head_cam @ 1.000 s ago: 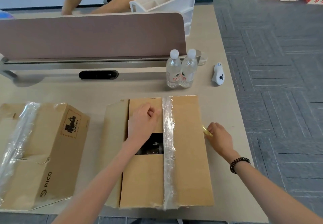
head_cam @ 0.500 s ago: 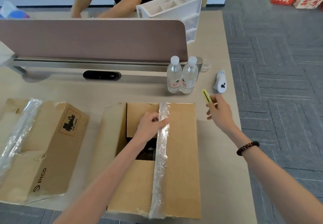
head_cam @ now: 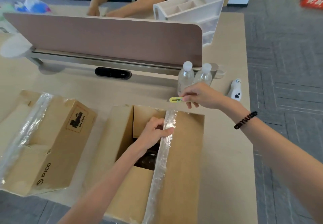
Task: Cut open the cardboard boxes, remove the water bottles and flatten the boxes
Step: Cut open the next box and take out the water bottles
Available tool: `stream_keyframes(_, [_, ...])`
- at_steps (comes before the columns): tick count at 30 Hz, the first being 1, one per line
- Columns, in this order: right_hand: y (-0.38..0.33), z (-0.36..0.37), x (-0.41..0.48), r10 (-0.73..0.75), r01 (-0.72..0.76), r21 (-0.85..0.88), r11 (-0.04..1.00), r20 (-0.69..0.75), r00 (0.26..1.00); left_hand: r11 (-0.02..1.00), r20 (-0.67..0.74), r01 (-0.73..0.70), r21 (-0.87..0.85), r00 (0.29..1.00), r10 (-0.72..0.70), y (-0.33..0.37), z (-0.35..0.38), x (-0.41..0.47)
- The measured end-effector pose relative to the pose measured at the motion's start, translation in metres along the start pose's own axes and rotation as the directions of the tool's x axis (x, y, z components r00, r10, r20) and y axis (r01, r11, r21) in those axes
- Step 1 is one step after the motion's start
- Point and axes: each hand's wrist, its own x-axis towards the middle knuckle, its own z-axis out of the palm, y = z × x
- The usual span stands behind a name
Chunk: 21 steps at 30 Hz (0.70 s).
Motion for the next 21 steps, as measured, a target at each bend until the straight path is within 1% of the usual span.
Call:
stream_keyframes(2, [0.002,-0.007,0.006,-0.004,0.005,-0.024,1.0,0.025,1.0,1.0,-0.012,-0.004,0.003,1.0,0.004,0.0,0.002,0.001])
stream_keyframes(4, [0.003,-0.012,0.01,0.0,0.005,-0.06,0.998,0.081,0.997,1.0,-0.015,-0.003,0.01,1.0,0.003,0.0,0.006,0.002])
stream_keyframes(7, [0.003,-0.015,0.018,0.007,0.021,-0.164,0.986,0.171,0.985,1.0,0.009,0.009,-0.016,1.0,-0.008,0.001,0.008,0.002])
stream_keyframes(10, [0.003,-0.015,0.026,0.027,0.028,-0.258,0.966,0.206,0.978,0.998,0.03,0.013,-0.059,0.999,-0.012,0.003,0.006,0.0])
stream_keyframes(13, [0.003,-0.015,0.032,0.031,0.048,-0.315,0.948,0.242,0.97,0.997,0.035,0.005,-0.083,0.999,-0.002,0.004,0.004,-0.001])
stream_keyframes(21, [-0.003,-0.019,0.041,0.005,0.096,-0.286,0.953,0.332,0.943,0.992,0.047,0.02,-0.124,0.999,-0.014,0.011,0.006,-0.002])
